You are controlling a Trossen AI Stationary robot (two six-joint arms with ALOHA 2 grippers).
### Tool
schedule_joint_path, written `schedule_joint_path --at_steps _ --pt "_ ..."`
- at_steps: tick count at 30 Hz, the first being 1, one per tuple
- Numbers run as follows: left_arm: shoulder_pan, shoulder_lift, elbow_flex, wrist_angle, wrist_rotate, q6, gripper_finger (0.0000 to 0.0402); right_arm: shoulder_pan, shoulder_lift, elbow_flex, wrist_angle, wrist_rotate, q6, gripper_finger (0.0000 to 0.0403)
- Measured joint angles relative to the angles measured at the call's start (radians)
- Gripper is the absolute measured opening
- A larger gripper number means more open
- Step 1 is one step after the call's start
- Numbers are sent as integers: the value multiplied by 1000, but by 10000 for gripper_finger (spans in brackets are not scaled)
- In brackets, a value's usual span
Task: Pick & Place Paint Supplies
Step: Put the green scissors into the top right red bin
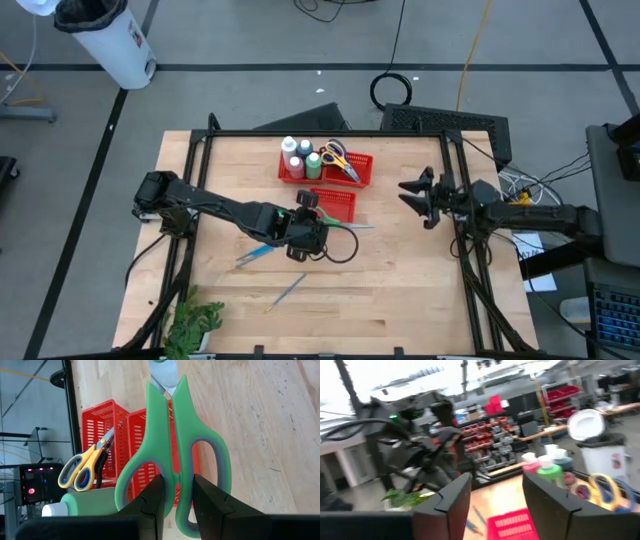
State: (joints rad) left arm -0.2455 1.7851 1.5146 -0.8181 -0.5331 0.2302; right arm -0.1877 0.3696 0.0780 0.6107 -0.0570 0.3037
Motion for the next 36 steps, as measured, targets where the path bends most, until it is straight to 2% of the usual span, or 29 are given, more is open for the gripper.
schedule_joint_path --at_steps 6,12,18,22,27,32,36 --pt "0 0 0 0 0 0 78 106 92 20 76 7 -75 204" --pt "0 0 0 0 0 0 78 198 213 91 83 106 -139 208" --pt "0 0 0 -2 5 0 78 280 357 198 71 114 -205 208" --pt "0 0 0 -13 8 -7 78 339 453 285 5 179 -254 208" --pt "0 0 0 -43 9 -21 78 390 561 430 -167 300 -266 208" --pt "0 0 0 -54 9 -26 78 393 671 569 -312 318 -240 208" --pt "0 0 0 -54 8 -27 78 393 762 645 -365 318 -272 208"
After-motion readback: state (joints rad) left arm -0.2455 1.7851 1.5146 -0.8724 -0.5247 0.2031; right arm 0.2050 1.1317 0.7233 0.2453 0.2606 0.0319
